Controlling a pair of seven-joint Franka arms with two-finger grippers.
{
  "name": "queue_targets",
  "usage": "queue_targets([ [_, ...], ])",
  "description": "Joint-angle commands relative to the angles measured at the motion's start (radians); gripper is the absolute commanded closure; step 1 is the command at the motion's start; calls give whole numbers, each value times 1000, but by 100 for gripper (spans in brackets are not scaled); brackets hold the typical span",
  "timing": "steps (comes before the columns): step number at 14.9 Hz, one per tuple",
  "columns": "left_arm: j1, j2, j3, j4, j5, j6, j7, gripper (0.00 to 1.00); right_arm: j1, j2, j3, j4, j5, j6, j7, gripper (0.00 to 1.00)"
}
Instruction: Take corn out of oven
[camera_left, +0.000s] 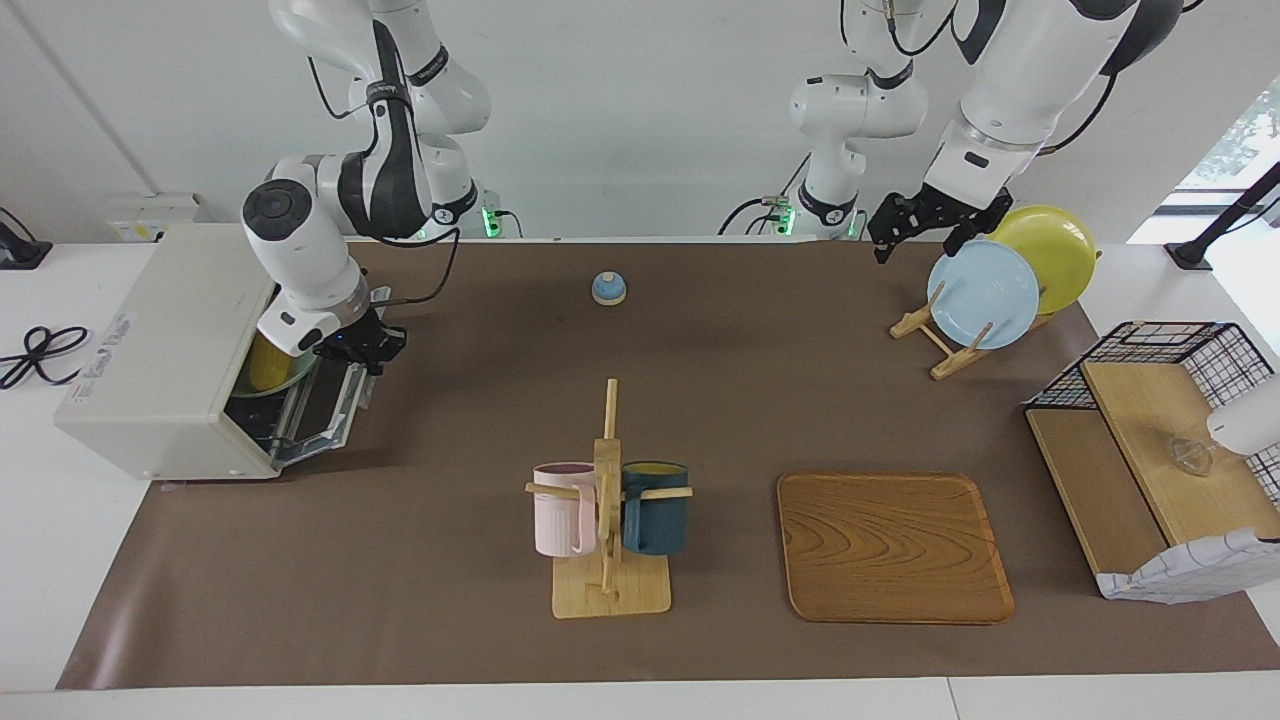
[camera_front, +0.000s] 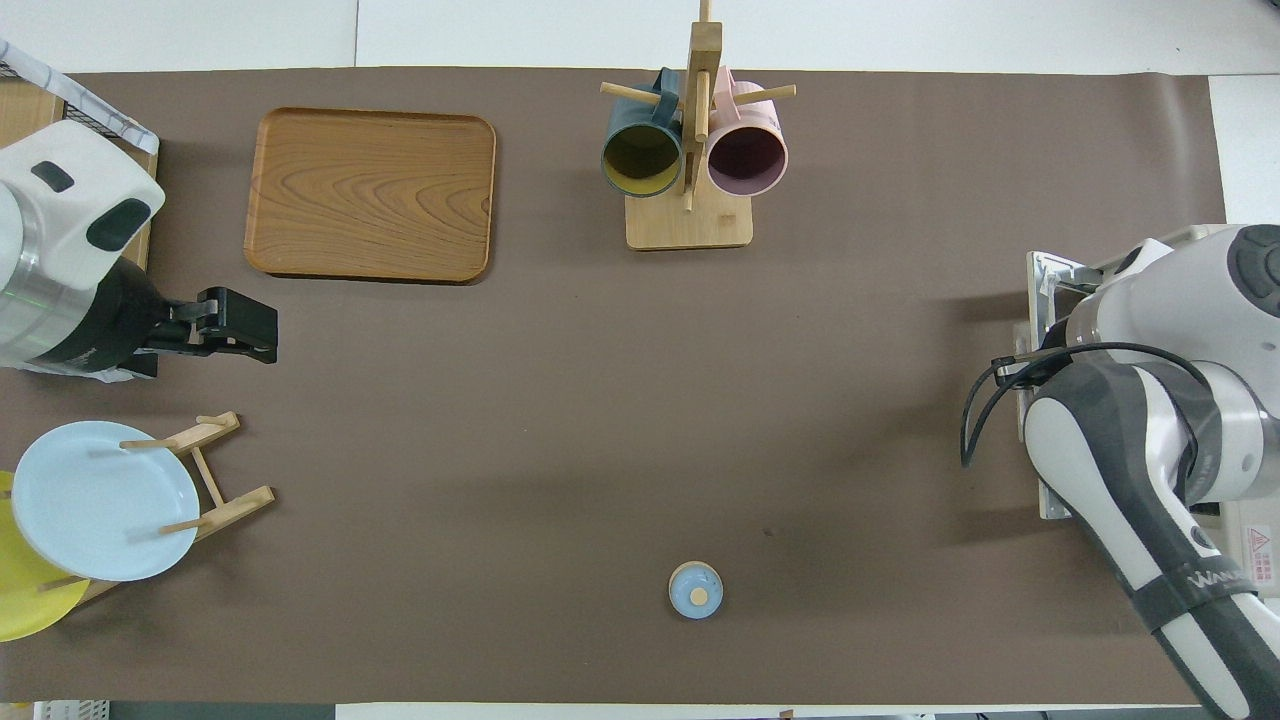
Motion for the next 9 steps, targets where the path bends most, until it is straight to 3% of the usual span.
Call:
queue_targets([
  [1, 3, 4, 1, 16, -6, -14, -7, 0, -35, 61, -22, -5, -51, 107, -13, 100],
  [9, 5, 4, 1, 16, -6, -14, -7, 0, -12, 133, -22, -11, -51, 155, 55, 100],
])
